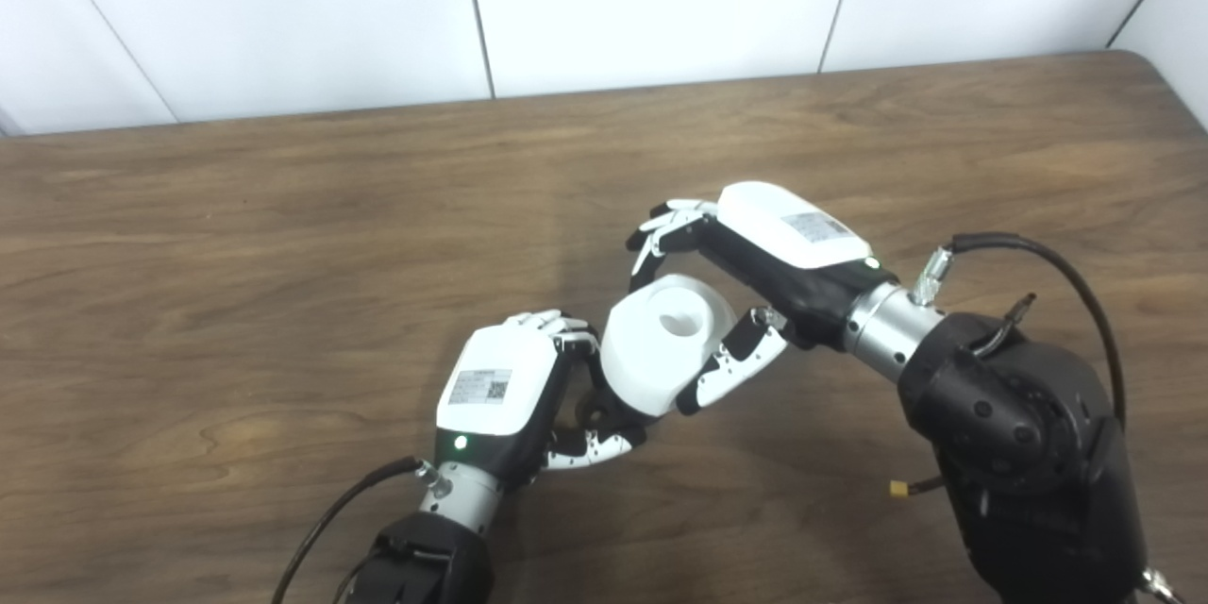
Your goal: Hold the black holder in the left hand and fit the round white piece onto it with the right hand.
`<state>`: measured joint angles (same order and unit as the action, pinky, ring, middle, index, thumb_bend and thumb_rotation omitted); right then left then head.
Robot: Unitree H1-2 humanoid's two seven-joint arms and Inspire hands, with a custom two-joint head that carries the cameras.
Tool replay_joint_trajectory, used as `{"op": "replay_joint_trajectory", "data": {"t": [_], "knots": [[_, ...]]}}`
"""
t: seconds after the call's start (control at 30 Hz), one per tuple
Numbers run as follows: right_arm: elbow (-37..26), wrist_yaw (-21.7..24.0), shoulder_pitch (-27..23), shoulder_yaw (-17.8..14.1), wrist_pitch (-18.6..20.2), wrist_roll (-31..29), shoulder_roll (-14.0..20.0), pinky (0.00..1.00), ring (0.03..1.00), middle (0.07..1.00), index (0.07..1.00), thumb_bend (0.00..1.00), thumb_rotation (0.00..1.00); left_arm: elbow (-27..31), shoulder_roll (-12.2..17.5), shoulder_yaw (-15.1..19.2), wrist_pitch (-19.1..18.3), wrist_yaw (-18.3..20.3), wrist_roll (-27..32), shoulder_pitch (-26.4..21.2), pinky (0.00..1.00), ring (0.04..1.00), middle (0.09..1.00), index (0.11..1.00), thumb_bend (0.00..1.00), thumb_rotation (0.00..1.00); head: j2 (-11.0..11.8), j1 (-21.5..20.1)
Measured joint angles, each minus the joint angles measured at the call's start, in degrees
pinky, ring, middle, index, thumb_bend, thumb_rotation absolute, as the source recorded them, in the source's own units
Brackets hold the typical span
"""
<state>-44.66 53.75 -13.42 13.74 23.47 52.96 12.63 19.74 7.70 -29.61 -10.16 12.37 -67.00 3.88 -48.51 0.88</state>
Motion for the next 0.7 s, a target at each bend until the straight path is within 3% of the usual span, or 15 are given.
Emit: {"op": "replay_joint_trajectory", "data": {"t": [0.7], "knots": [[3.32,-4.93,1.52,1.88,-3.92,0.87,-1.19,0.84,0.904,0.805,0.482,0.52,0.15,0.13,-0.35,-0.08,-0.21,0.87,-0.21,-0.09,0.84,0.835,0.756,0.488,0.52,0.05,-0.18,-0.26]]}}
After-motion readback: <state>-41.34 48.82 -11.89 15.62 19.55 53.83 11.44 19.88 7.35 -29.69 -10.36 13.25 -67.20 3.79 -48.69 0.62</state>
